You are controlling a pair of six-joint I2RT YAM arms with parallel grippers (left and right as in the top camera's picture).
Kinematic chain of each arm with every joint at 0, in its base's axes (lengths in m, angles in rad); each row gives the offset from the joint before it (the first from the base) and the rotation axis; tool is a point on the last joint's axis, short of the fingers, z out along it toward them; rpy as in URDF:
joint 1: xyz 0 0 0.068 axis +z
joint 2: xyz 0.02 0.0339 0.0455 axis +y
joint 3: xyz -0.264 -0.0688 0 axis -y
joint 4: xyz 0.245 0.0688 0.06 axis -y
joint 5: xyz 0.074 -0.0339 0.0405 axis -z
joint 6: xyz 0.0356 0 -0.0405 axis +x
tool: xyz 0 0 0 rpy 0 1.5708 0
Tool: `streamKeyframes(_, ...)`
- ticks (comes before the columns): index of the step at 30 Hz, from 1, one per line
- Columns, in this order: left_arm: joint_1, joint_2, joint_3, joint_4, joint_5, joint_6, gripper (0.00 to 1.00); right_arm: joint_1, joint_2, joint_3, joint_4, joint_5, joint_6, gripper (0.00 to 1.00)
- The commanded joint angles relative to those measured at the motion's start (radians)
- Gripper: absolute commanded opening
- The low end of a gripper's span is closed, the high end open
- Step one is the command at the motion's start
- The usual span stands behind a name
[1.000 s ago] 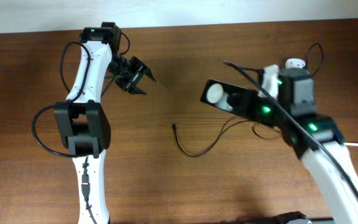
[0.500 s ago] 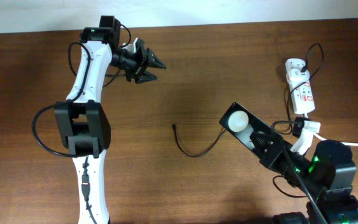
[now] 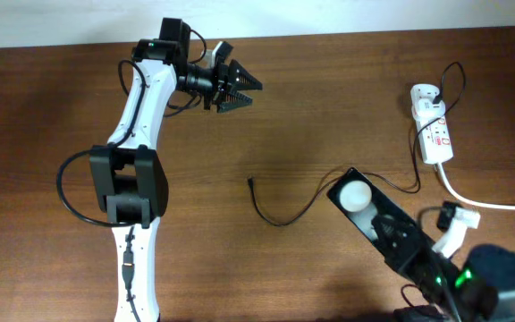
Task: Plug charger to phone and switch on socket
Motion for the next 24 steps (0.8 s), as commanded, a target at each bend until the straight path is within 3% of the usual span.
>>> streamKeyframes(1,0.006,-0.001,0.003,0.002,0.054,0.053,0.58,-0.008,-0.093,0.007,0.01,0.102,0.083,0.04)
streamKeyframes(5,0.004,-0.001,0.039,0.002,0.069,0.053,0.58,-0.007,-0.102,-0.031,0.07,0.137,0.21,0.04)
streamKeyframes(13,0.004,-0.001,0.098,0.002,0.128,0.018,0.59,-0.007,-0.101,-0.386,0.717,0.138,0.538,0.04)
streamKeyframes(17,-0.01,-0.001,0.098,0.002,0.132,0.018,0.57,-0.007,-0.058,-0.446,0.785,0.224,0.665,0.04)
streamKeyframes(21,-0.05,-0.001,0.1,0.003,0.134,0.018,0.56,-0.006,0.138,-0.446,1.044,0.247,0.69,0.04)
streamKeyframes(24,-0.075,-0.001,0.1,0.076,0.224,0.018,0.56,-0.006,0.399,-0.444,1.311,0.193,0.761,0.04)
